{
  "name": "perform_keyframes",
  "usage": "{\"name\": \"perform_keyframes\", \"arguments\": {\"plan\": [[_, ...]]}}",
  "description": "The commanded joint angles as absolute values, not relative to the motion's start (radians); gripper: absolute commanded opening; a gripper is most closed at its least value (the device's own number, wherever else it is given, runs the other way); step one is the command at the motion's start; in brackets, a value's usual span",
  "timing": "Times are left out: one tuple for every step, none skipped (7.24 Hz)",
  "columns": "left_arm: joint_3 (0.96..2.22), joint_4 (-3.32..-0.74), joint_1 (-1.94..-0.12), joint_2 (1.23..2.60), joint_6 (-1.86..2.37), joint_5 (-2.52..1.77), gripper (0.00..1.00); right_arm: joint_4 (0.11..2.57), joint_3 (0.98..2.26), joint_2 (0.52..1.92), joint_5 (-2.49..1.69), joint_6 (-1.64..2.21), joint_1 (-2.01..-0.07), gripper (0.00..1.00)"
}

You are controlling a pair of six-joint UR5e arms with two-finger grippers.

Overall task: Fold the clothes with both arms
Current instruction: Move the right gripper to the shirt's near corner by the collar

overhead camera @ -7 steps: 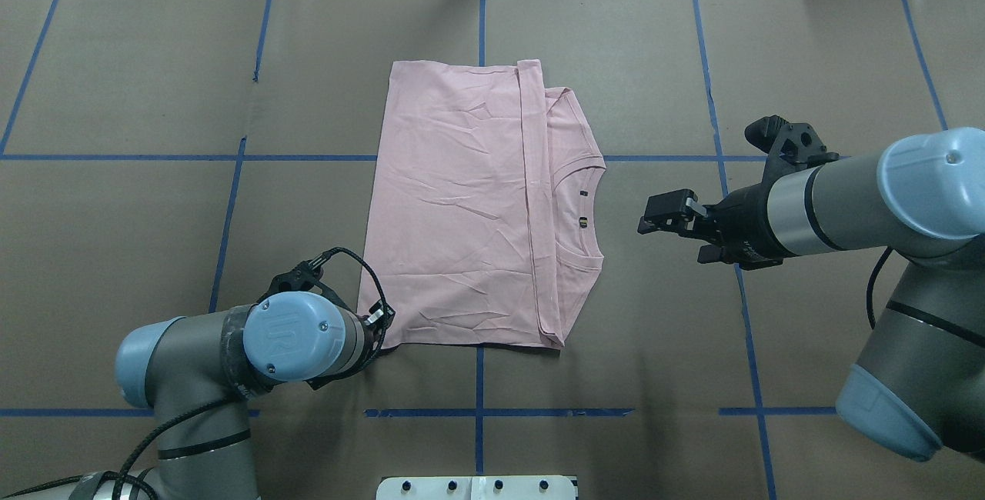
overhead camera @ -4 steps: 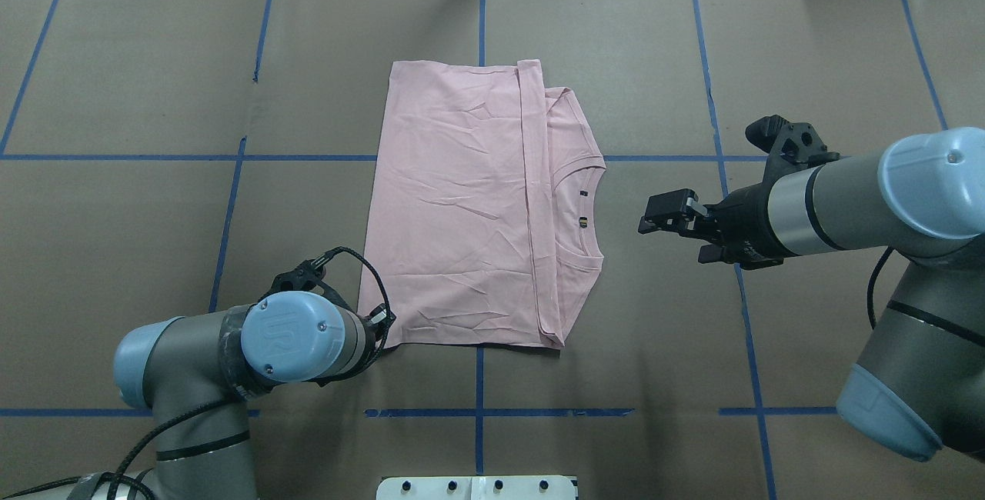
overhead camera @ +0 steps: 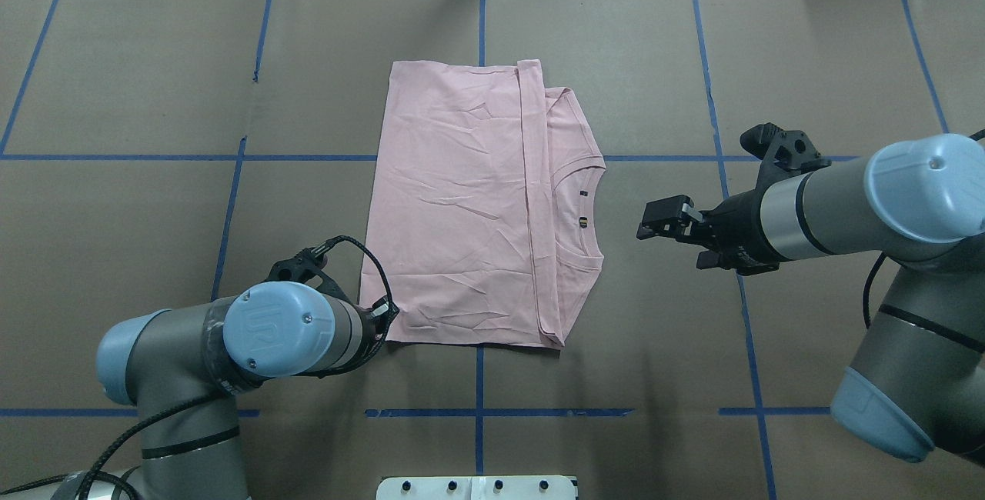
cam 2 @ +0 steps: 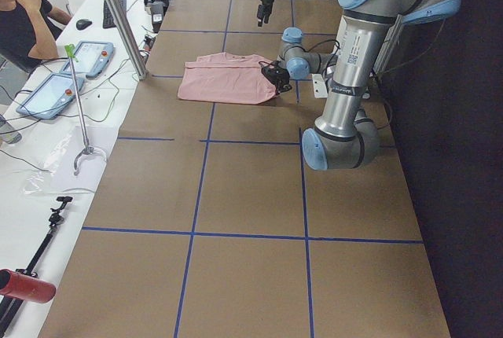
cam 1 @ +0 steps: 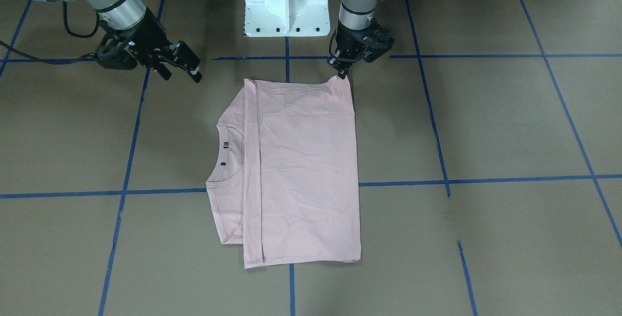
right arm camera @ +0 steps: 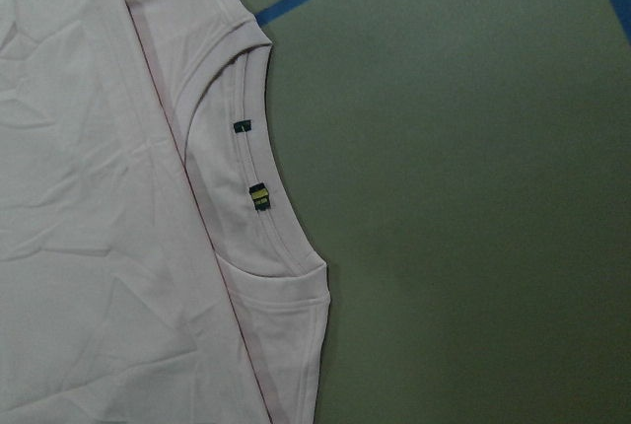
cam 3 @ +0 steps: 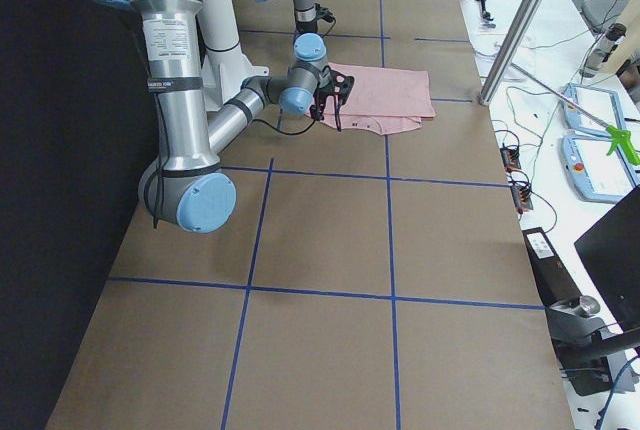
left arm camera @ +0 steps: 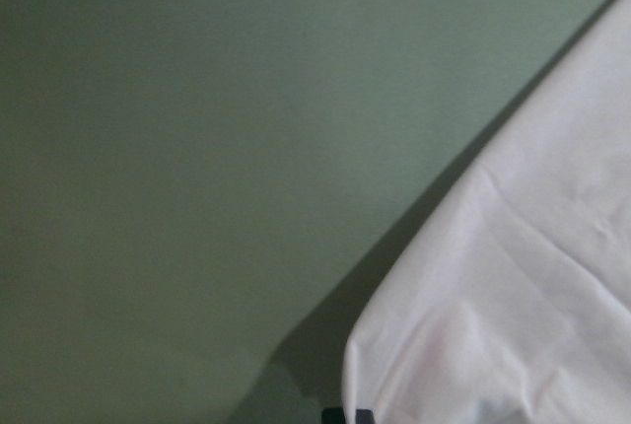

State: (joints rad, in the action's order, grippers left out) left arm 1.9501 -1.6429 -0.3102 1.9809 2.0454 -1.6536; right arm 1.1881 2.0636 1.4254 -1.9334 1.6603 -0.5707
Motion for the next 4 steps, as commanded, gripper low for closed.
{"name": "perform_keyframes", "arguments": {"plan": [[1.96,-1.643,-0.322,1.979,1.975,-1.654,0.0,1.425,2.051,1.297,-1.893,1.709,-0.499,1.0],[1.962,-1.643,-0.324,1.977,1.959,-1.654,0.0,1.471,2.027,1.242,-1.876,1.78,-0.465,1.0],[1.962,-1.643,-0.331,1.977,1.959,-1.654,0.0,1.474,1.988,1.202,-1.859,1.822,-0.433,1.0],[1.962,-1.643,-0.333,1.977,1.959,-1.654,0.0,1.471,1.961,1.186,-1.835,1.857,-0.402,1.0]]}}
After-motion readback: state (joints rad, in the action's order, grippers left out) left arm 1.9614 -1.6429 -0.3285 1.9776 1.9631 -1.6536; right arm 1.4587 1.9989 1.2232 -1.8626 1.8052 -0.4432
